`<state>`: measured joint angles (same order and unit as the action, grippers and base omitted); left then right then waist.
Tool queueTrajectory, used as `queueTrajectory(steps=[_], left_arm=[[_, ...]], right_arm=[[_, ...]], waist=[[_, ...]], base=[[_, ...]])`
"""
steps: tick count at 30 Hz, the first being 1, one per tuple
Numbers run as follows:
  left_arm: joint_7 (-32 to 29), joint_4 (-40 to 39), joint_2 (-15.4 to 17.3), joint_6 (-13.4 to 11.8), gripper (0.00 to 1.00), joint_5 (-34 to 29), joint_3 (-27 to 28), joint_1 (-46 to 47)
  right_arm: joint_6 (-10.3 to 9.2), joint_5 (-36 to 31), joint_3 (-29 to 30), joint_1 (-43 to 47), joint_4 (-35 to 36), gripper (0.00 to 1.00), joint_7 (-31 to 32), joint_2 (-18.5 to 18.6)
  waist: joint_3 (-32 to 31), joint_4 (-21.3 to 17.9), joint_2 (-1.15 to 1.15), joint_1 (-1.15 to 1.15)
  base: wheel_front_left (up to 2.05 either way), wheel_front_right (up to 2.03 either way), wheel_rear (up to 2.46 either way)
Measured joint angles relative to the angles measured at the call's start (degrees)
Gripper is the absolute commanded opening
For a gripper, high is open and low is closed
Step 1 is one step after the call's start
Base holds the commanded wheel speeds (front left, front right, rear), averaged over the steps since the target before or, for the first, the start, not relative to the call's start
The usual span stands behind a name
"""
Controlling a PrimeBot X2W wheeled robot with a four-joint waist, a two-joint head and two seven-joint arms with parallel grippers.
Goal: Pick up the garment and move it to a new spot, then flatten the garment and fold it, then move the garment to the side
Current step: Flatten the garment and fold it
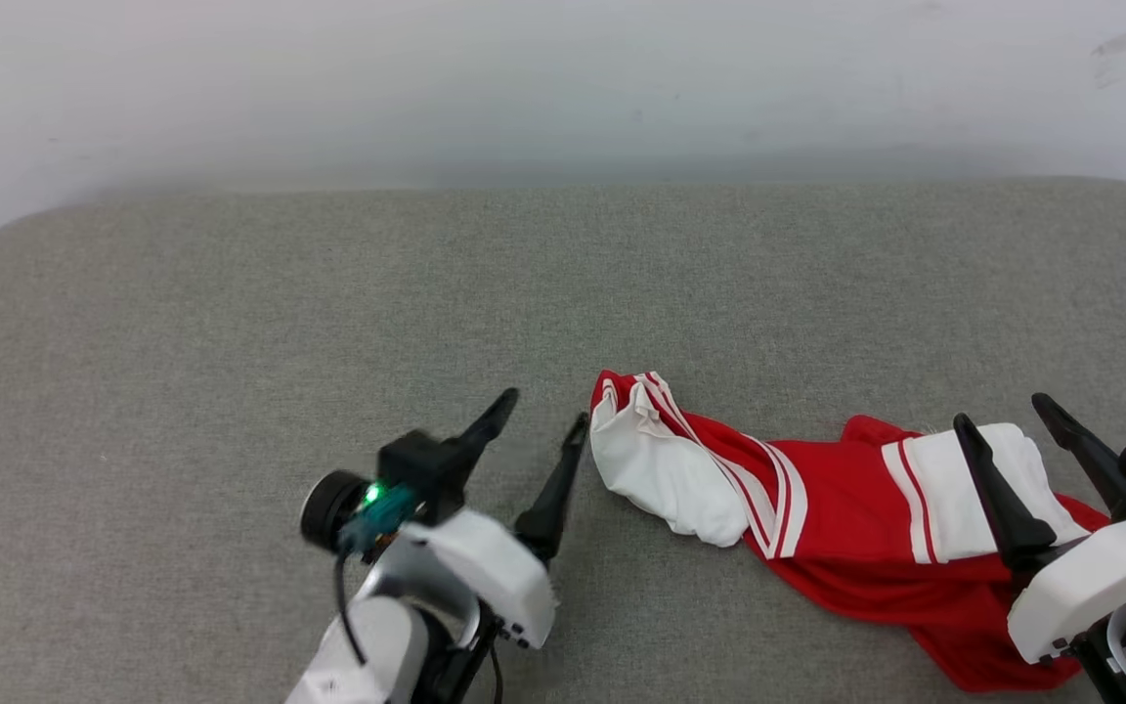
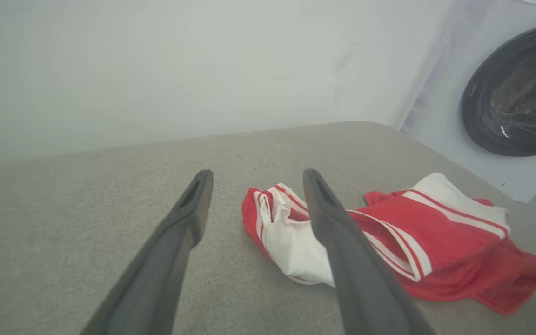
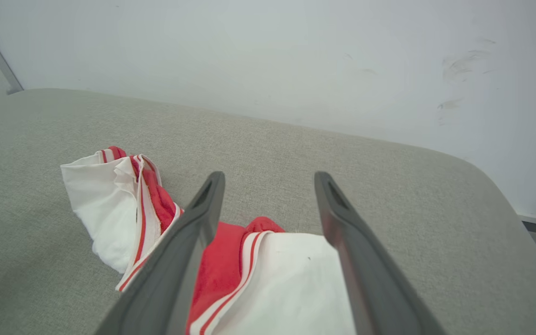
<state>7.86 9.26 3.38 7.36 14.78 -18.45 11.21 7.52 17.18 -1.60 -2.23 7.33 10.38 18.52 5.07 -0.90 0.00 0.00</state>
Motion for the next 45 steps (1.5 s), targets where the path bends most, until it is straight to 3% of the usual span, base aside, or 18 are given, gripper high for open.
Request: queueTrajectory(steps=[7, 13, 20, 32, 33, 34, 45], left_arm=[[-27.4, -2.4, 3.1, 0.0, 1.0, 6.2, -10.1, 12.2], [-39.2, -2.3, 4.1, 0.1, 1.0, 8.7, -14.4, 18.6], [-44.0, 3.7, 5.9, 0.1, 1.0, 8.4, -16.1, 21.6], [-43.3, 12.8, 5.4, 0.1, 1.0, 10.1, -19.9, 24.8], [-43.1, 13.6, 5.5, 0.1, 0.63, 10.2, -20.1, 24.9], [-42.9, 14.3, 5.5, 0.1, 0.0, 10.6, -20.3, 25.0], [-33.3, 15.6, 5.8, 0.1, 0.0, 14.7, -22.1, 25.4]], right_arm=[[0.0, -1.6, -0.1, 0.2, 1.7, 1.0, 1.1, -0.9], [0.0, -2.1, -1.4, -0.1, 1.8, 1.0, 1.2, -1.9], [0.0, -2.6, -2.1, -1.0, 0.4, 1.0, 0.2, -2.6], [0.0, -3.8, -3.1, -2.1, -1.6, 1.0, -1.3, -3.7], [0.0, -4.0, -3.2, -2.3, -1.7, 1.0, -1.3, -3.9], [0.0, -4.2, -3.3, -2.4, -1.8, 1.0, -1.4, -4.0], [0.0, -5.6, -1.3, -2.2, -3.8, 1.0, -0.8, -4.1]], waist=[[2.4, -1.1, 0.0, 0.01], [4.6, -3.1, 0.0, 0.01], [7.9, -5.6, 0.0, 0.01], [11.9, -8.2, 0.0, 0.01], [12.1, -8.3, 0.0, 0.01], [12.3, -8.4, 0.0, 0.01], [10.0, -5.8, 0.0, 0.01]], base=[[0.0, 0.0, 0.0], [0.0, 0.0, 0.0], [0.0, 0.0, 0.0], [0.0, 0.0, 0.0], [0.0, 0.0, 0.0], [0.0, 0.0, 0.0], [0.0, 0.0, 0.0]])
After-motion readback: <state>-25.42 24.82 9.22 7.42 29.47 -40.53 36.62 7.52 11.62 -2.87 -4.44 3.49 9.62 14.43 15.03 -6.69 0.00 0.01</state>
